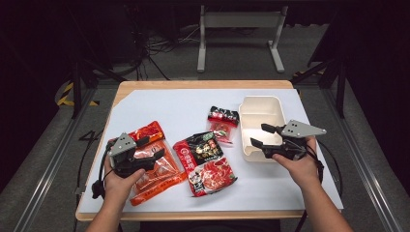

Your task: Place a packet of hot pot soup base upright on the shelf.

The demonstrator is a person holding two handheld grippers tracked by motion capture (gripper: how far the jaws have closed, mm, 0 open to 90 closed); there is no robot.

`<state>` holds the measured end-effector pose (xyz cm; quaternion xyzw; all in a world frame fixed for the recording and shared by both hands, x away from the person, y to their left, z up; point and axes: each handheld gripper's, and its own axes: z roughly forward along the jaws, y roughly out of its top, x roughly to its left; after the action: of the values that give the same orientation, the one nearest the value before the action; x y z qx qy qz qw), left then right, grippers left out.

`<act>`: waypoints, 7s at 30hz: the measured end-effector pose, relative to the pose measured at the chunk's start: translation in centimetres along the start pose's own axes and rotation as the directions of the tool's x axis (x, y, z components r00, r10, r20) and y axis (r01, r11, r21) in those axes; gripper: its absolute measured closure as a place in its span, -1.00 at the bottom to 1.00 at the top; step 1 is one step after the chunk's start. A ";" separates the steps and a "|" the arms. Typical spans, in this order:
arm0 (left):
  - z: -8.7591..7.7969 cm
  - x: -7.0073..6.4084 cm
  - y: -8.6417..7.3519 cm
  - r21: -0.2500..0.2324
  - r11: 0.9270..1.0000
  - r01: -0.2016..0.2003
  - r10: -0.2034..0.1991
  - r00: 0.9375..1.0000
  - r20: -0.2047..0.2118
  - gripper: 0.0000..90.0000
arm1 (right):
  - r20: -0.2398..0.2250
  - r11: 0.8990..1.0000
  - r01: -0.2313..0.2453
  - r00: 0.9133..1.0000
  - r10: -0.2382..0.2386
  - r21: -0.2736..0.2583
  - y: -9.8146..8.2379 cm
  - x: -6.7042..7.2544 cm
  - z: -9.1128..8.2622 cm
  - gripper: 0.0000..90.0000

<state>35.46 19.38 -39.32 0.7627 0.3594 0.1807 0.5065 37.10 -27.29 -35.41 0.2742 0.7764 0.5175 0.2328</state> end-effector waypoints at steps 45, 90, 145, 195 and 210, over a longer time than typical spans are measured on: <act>8.6 -0.8 2.7 0.218 0.976 -0.009 -0.007 0.997 0.072 -0.35 | -0.059 1.000 0.026 0.998 -0.026 0.013 1.0 1.3 0.0 -0.05; 11.8 0.2 0.9 0.471 0.871 0.143 -0.201 0.977 0.076 0.51 | -0.087 0.997 0.038 0.996 -0.032 0.068 0.6 1.9 0.9 -0.08; 3.2 -6.7 7.3 0.037 0.996 -0.084 0.076 0.981 0.181 0.93 | -0.123 0.997 0.059 0.991 -0.053 0.045 2.7 3.9 -0.5 0.04; 0.2 -7.8 8.2 -0.138 0.987 -0.084 0.107 0.979 0.172 0.93 | -0.314 0.995 -0.001 0.949 0.033 0.103 5.7 5.7 5.2 0.18; 0.1 -7.9 8.2 -0.138 0.987 -0.080 0.103 0.979 0.174 0.92 | -0.311 0.986 0.083 0.950 -0.034 0.145 6.9 5.8 4.8 0.63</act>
<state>33.20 11.68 -31.32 0.7570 0.2640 0.1570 0.5767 37.11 -18.01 -31.14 0.1845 0.8491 0.4844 0.1023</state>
